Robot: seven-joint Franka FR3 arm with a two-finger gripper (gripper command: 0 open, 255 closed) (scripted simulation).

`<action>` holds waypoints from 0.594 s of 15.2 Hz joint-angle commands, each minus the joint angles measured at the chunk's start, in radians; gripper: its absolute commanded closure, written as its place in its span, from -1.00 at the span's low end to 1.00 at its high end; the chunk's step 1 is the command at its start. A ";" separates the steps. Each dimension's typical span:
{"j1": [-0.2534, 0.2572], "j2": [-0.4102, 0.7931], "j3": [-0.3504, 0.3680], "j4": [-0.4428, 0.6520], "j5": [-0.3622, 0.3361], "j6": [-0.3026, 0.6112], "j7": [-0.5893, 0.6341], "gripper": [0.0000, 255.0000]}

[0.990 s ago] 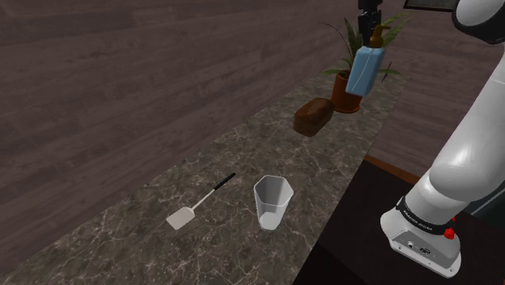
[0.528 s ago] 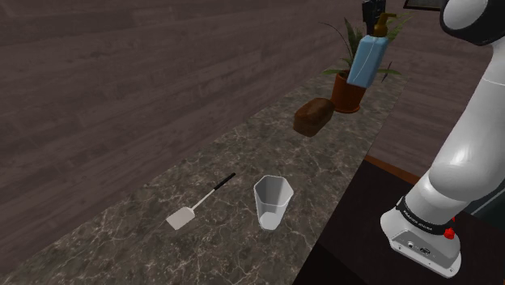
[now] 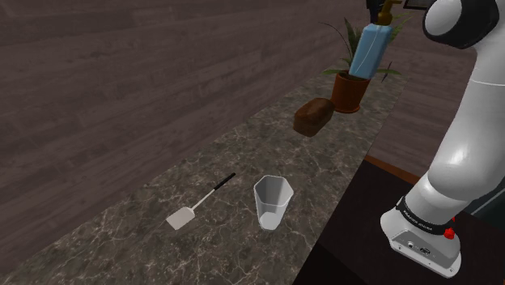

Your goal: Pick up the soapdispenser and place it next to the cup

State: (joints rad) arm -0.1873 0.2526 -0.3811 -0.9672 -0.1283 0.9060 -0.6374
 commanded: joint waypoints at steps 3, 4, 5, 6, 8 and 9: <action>0.081 -0.098 0.037 -0.134 -0.004 0.025 0.119 1.00; 0.101 -0.122 0.049 -0.169 -0.003 0.032 0.152 1.00; 0.119 -0.145 0.060 -0.201 0.000 0.039 0.185 1.00; 0.137 -0.165 0.073 -0.231 0.003 0.045 0.218 1.00; 0.168 -0.201 0.099 -0.282 0.013 0.056 0.283 1.00; 0.183 -0.216 0.112 -0.305 0.019 0.061 0.315 1.00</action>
State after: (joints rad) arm -0.0203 0.0507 -0.2827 -1.2579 -0.1149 0.9695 -0.3575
